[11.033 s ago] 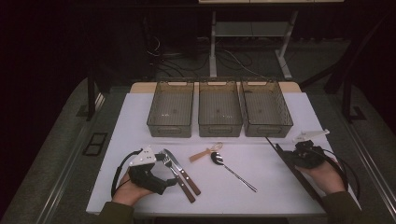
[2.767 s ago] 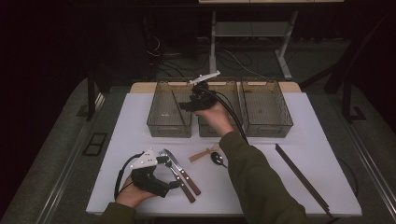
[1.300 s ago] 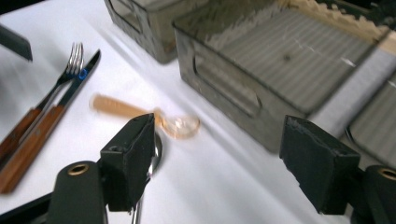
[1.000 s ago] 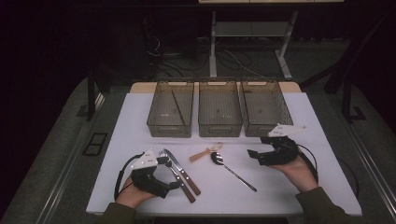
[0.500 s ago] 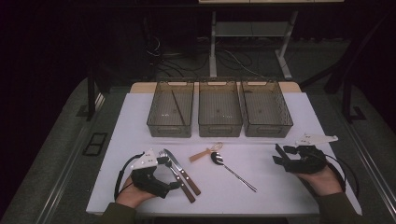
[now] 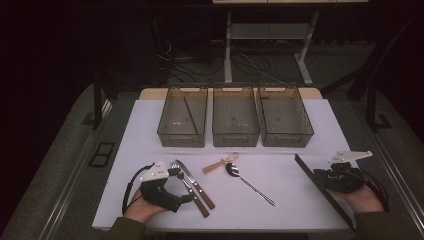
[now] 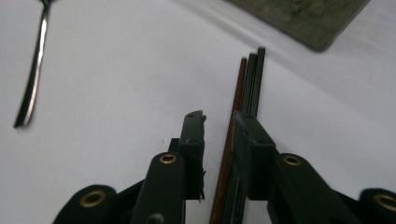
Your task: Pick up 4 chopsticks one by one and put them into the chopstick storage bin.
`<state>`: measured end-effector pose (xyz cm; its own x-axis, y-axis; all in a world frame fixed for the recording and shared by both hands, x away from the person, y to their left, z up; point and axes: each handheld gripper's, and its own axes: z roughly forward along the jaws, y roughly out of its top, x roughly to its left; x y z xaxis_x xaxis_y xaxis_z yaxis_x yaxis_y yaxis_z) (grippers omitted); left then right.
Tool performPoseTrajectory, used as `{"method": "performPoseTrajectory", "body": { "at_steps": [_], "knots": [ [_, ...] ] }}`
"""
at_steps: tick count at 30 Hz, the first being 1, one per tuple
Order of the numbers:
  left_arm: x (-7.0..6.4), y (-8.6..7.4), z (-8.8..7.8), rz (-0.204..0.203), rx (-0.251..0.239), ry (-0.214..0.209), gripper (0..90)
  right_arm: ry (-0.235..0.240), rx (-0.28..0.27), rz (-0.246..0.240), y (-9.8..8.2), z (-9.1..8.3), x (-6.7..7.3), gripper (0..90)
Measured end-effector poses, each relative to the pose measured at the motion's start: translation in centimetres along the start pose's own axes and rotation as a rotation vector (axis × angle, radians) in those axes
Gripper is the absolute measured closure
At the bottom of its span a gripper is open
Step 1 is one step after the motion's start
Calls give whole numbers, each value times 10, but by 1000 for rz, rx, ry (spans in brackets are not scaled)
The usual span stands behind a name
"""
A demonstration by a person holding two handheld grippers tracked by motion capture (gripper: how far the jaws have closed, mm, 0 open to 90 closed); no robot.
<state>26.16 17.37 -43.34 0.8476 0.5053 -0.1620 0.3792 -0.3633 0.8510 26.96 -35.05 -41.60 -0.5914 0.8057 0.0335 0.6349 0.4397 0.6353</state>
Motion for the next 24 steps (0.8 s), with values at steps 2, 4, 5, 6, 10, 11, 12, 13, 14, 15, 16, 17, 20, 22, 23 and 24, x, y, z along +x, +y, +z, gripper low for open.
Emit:
{"method": "performPoseTrajectory", "body": {
  "at_steps": [2,4,5,6,10,11,12,13,14,15,16,17,20,22,23,24],
  "knots": [
    [0,0,0,-1,-3,0,0,-3,20,-1,-3,1,0,773],
    [0,0,0,-1,-1,0,0,-10,35,-8,-5,2,0,795],
    [0,0,0,1,0,0,0,-8,37,-11,-5,3,0,805],
    [0,0,0,0,-2,0,0,-6,44,-9,-6,3,0,814],
    [-1,0,0,-3,-1,0,0,-17,76,-21,-7,6,1,825],
    [-1,0,0,-2,-1,-1,0,-18,80,-24,-7,7,0,829],
    [-1,0,0,-1,1,0,0,-22,87,-27,-8,8,0,829],
    [-1,0,0,-1,1,0,0,-28,93,-27,-8,9,0,830],
    [-1,0,0,-2,-1,-1,0,-22,94,-27,-8,10,0,832],
    [0,0,0,0,-1,-1,0,-22,95,-28,-8,10,0,833],
    [0,0,0,1,0,-1,0,-22,97,-32,-8,11,1,833],
    [0,0,0,4,3,-1,0,-20,101,-35,-8,11,1,836],
    [0,0,0,3,1,-2,0,-20,104,-35,-8,12,2,839],
    [0,0,0,4,2,-1,0,-20,102,-34,-9,12,1,839],
    [0,0,0,4,3,-1,0,-24,104,-31,-9,11,1,839],
    [0,0,0,1,-1,-1,0,-28,106,-32,-9,11,1,839]
  ]
}}
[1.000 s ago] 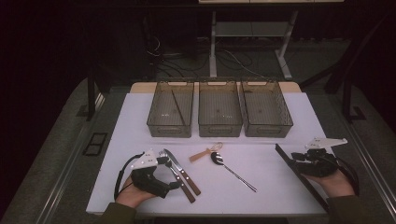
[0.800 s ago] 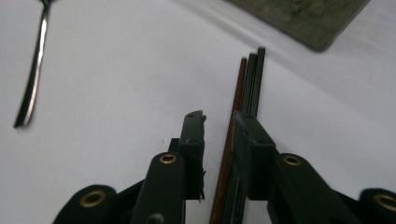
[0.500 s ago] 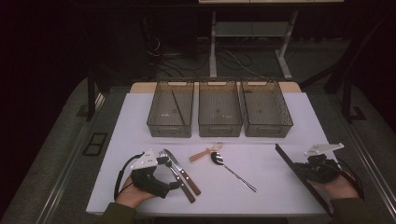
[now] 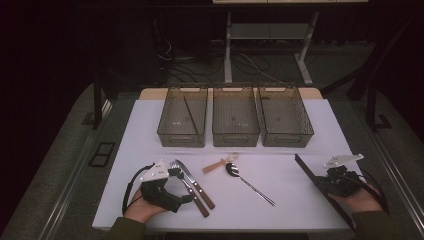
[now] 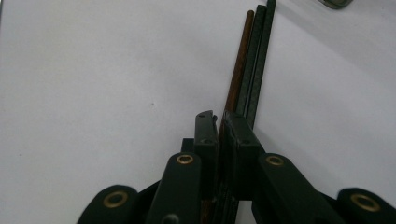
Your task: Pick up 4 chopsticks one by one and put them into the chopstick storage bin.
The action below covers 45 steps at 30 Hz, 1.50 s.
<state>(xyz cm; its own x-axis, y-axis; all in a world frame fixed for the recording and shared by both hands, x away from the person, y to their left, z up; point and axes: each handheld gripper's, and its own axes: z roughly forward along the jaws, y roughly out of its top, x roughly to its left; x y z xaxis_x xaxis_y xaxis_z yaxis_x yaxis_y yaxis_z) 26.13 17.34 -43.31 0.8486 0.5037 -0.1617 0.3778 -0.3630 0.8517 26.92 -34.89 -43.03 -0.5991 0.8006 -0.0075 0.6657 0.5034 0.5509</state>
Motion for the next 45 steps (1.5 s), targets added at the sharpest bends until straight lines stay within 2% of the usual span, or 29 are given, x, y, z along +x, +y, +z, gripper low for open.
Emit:
{"method": "performPoseTrajectory", "body": {
  "at_steps": [10,17,22,29,35,45],
  "knots": [
    [0,0,0,-3,1,0,0,13,18,13,-1,-1,-1,844],
    [0,0,0,4,5,-2,0,10,22,1,0,0,0,835],
    [0,0,0,4,6,-3,0,11,44,-17,2,4,5,833],
    [0,0,1,4,5,-5,0,19,31,-18,4,4,6,852],
    [-1,0,1,3,7,-6,0,33,12,-26,17,9,9,852],
    [0,0,2,1,10,-6,0,63,-11,-64,48,35,17,852]
  ]
}}
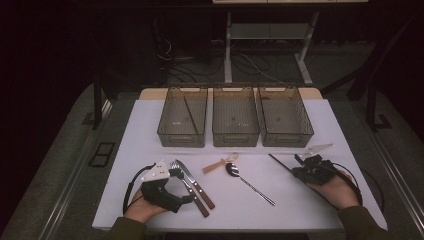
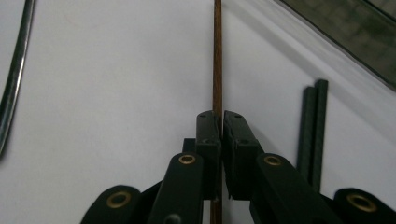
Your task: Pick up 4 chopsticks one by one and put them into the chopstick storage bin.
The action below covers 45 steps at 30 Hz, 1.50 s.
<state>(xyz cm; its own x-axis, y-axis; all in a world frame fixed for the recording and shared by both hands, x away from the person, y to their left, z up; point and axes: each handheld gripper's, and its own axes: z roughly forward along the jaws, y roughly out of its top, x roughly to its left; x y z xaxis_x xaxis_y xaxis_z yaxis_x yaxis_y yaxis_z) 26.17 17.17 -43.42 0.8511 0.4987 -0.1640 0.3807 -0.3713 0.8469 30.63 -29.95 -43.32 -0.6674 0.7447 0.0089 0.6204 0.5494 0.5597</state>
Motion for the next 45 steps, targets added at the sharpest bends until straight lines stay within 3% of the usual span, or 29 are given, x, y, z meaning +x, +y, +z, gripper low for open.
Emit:
{"method": "performPoseTrajectory", "body": {
  "at_steps": [5,9,15,21,28,36,45],
  "knots": [
    [0,0,0,1,0,0,0,2,-1,-13,2,5,-1,844],
    [0,0,0,2,0,-2,0,14,-24,-4,-2,-2,-3,777],
    [0,0,-1,-1,1,-2,0,2,-21,-6,-27,-19,-7,750],
    [0,0,0,5,1,1,0,19,-13,-21,-39,-25,-5,769],
    [0,0,0,0,1,-2,0,21,8,-35,-40,-22,-2,841],
    [0,0,0,2,1,-5,0,34,4,-26,-40,-23,-4,851],
    [-1,0,0,4,2,-7,0,89,-81,-17,-26,-28,-1,853]
  ]
}}
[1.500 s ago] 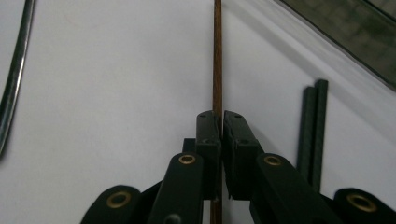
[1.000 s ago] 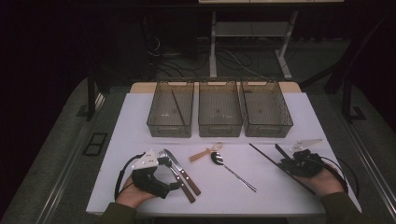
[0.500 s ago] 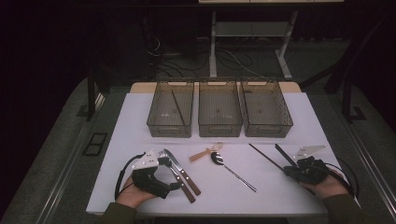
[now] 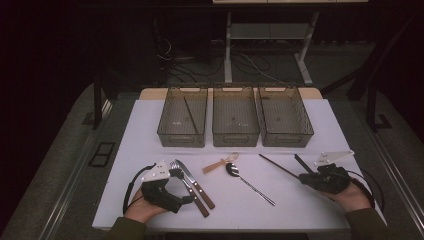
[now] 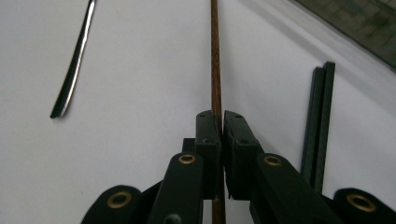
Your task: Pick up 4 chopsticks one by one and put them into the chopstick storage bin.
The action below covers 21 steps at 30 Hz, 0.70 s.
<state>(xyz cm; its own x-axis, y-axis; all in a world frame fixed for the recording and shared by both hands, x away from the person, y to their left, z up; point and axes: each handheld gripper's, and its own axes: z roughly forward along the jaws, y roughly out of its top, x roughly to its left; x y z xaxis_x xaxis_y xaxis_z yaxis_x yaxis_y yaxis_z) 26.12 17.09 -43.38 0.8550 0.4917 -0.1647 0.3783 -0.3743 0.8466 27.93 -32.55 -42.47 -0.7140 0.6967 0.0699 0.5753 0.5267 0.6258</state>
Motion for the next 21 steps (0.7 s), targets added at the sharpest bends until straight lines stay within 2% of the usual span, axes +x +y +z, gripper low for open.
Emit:
{"method": "performPoseTrajectory", "body": {
  "at_steps": [13,21],
  "knots": [
    [1,0,0,-2,2,0,0,35,-65,-33,26,-2,7,852],
    [0,0,2,3,6,-4,0,53,-116,-31,41,-7,10,852]
  ]
}}
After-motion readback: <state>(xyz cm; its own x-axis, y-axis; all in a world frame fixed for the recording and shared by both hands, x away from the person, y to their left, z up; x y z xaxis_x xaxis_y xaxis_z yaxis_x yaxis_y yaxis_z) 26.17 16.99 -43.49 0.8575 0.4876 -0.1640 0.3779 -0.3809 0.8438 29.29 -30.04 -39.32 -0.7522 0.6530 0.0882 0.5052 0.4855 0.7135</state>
